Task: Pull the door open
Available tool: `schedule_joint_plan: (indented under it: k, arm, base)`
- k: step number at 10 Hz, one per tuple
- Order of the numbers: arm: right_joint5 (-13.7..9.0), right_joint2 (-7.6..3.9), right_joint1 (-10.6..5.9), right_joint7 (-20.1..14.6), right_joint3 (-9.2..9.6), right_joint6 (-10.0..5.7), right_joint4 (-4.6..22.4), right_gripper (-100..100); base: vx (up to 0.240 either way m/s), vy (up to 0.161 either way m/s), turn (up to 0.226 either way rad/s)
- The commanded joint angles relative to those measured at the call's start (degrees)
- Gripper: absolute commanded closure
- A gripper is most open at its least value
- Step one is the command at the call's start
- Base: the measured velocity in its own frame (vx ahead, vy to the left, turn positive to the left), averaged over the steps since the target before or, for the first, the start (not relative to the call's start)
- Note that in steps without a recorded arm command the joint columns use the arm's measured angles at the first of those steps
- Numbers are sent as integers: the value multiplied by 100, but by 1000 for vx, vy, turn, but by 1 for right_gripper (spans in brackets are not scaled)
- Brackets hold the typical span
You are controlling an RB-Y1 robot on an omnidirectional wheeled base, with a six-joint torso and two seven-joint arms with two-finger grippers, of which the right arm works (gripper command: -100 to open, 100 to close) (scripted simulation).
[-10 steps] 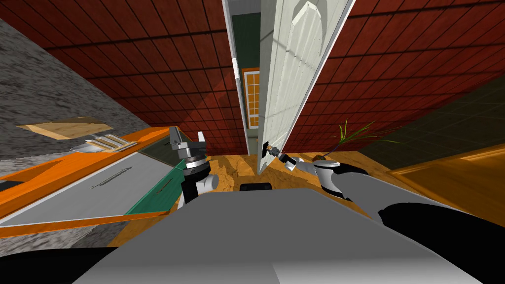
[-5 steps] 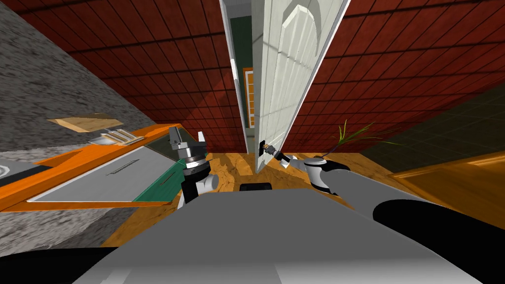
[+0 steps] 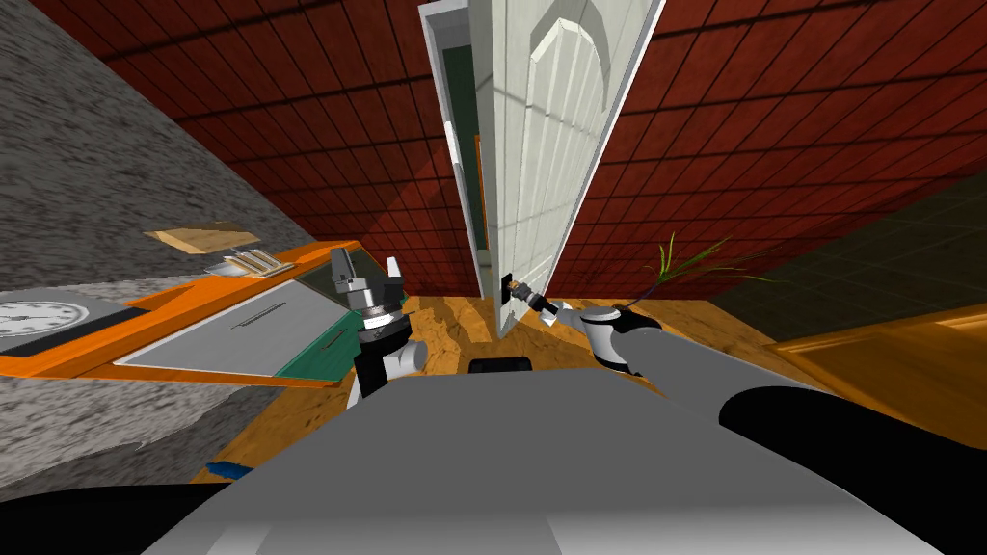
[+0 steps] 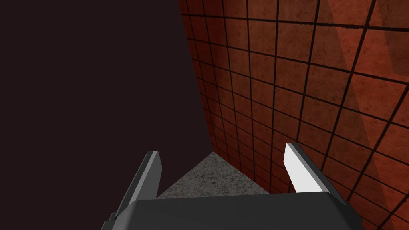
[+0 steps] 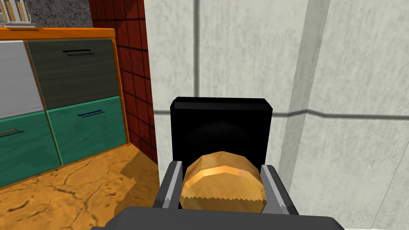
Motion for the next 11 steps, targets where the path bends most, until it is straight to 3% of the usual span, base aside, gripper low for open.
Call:
schedule_joint_plan:
  k: [1, 2, 3, 4, 6, 7, 8, 10, 11]
  arm:
    - [-40, -109, 44, 148, -22, 93, -286, 100]
    - [-129, 86, -65, 159, 46, 157, -152, 100]
    - [-129, 86, -65, 159, 46, 157, -152, 100]
    - [-207, 257, -161, 168, 105, 213, -15, 100]
    - [-207, 257, -161, 168, 105, 213, -15, 100]
    - [-270, 397, -239, 176, 154, 259, 97, 100]
    - [-270, 397, -239, 176, 154, 259, 97, 100]
    - [-361, 598, -351, 187, 224, 325, 258, 100]
    - [-361, 598, -351, 187, 224, 325, 258, 100]
  base:
    - [-7, -5, -16]
    - [-39, -92, 42]
    - [-51, -103, 65]
    - [-41, -131, 77]
    - [-33, -90, 28]
    - [-46, -90, 31]
    - [-35, -82, 38]
    - [-17, -101, 52]
    - [-10, -121, 56]
